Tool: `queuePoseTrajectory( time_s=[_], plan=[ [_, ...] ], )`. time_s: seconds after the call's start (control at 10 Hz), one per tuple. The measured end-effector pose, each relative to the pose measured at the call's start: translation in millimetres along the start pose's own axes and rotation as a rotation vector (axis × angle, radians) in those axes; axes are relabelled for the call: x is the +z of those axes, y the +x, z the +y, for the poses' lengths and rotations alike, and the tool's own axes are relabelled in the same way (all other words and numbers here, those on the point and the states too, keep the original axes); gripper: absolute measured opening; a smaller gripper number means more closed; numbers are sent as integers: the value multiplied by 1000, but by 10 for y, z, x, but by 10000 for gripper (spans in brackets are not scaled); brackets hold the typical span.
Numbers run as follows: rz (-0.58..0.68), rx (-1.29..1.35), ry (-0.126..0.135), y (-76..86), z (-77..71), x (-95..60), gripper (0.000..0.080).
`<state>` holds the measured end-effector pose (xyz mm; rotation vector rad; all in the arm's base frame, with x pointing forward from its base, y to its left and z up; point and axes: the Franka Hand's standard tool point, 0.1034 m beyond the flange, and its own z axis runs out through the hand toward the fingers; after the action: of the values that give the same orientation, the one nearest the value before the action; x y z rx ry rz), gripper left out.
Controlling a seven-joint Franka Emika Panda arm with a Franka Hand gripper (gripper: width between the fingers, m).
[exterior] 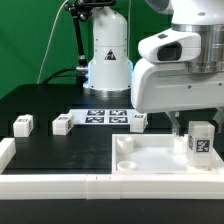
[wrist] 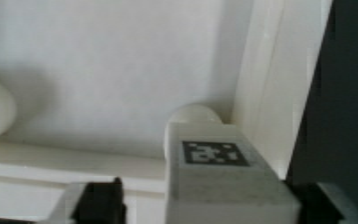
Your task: Assemble one leg
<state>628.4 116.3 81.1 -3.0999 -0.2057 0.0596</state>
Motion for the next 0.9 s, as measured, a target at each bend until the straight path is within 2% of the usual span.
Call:
queuePoseTrajectory(
  time_s=[0.1,0.5,0.7,0.8,0.9],
  plan=[
    [0,0,0,-1,0,1,289],
    [1,50,6,-5,-13,8,290],
    [37,380,31,-27,-62,18,290],
    [44,461,44,-28,-64,20,290],
    [49,629,72,-19,-65,23,290]
  ],
)
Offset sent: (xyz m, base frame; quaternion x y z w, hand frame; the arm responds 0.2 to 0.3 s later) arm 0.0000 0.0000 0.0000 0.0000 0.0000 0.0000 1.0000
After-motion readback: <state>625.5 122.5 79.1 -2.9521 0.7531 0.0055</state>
